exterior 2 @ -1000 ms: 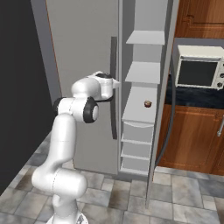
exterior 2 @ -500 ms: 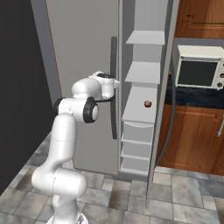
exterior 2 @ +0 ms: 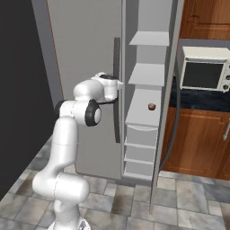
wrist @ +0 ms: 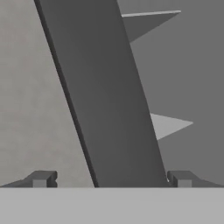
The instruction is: Pick up the frozen steak from the freezer, place it on any shelf in the fridge, and close the fridge and freezer doors when done.
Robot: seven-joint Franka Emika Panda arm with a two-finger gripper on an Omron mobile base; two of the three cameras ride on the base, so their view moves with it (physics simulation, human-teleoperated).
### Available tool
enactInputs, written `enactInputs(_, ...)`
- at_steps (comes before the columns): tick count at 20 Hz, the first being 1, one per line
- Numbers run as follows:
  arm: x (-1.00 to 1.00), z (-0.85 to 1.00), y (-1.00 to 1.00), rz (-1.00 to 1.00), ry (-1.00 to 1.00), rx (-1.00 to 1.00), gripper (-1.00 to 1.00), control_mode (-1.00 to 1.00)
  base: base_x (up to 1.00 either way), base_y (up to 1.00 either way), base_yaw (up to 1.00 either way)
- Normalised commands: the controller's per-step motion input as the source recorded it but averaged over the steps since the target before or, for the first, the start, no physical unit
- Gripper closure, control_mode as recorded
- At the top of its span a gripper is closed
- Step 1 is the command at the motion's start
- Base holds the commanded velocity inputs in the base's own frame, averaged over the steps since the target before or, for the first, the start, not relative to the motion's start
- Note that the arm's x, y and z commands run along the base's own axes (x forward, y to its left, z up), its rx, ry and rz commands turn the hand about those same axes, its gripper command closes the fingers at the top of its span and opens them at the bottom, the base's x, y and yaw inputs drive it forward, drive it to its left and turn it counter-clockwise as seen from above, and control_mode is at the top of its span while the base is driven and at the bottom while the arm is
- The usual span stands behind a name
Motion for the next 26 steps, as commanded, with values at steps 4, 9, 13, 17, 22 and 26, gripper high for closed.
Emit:
enactInputs(4,-0.02,0.32,0.0,0.0,-0.01,0.0,-1.0,-1.0,0.0,0.0,0.0)
enactInputs(9,-0.19,0.38,0.0,0.0,-0.03,0.0,-1.0,-1.0,0.0,0.0,0.0)
enactInputs(13,-0.51,0.47,0.0,0.0,-0.05,0.0,-1.0,-1.0,0.0,0.0,0.0)
enactInputs(17,-0.78,0.5,0.0,0.02,-0.07,0.0,-1.0,-1.0,0.0,0.0,0.0)
enactInputs(22,-0.86,0.51,0.12,0.04,-0.06,0.0,-1.0,-1.0,0.0,0.0,0.0)
enactInputs(26,-0.97,0.53,0.16,0.06,-0.05,0.0,-1.0,-1.0,0.0,0.0,0.0)
